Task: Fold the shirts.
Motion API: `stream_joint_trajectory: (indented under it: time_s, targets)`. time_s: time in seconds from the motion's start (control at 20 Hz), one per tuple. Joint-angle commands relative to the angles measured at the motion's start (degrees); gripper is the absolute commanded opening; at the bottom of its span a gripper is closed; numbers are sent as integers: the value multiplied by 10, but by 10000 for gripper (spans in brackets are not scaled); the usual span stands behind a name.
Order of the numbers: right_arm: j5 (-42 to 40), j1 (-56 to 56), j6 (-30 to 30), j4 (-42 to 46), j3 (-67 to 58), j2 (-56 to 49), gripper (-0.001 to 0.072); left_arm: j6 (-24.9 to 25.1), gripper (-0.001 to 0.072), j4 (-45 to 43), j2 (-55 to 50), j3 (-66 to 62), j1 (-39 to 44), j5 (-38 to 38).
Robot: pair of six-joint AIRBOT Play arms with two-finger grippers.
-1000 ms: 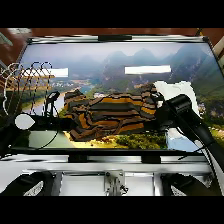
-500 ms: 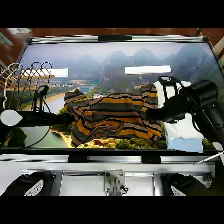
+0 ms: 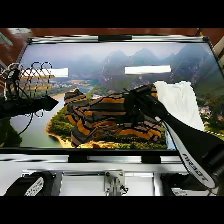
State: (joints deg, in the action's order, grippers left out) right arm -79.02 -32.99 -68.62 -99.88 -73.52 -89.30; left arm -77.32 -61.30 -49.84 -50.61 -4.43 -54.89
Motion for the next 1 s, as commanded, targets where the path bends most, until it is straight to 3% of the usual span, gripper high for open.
stream_joint_trajectory:
  time_s: [0.0,0.2,0.35,0.4,0.5,0.55,0.6,0.75,0.95]
  targets:
    - [43,-20,31,-9,-2,-47,562,1,672,1,0,-4,-12,3]
    - [110,-19,82,-12,-2,-47,562,1,672,4,0,-4,-13,3]
    - [112,-19,102,5,-2,-47,542,1,672,4,0,-4,-13,3]
    - [109,-19,103,7,-2,-47,463,1,672,4,0,-4,-13,3]
    - [89,-19,101,9,-2,-45,204,1,672,4,0,-4,-13,3]
    - [72,-19,94,9,-2,-40,114,1,672,4,0,-4,-13,3]
    - [55,-19,83,12,-2,-32,70,1,671,4,0,-4,-13,3]
    - [2,-19,69,23,-2,18,53,1,672,4,0,-4,-13,3]
    - [-12,-51,89,10,-2,84,53,1,672,4,0,-4,-12,3]
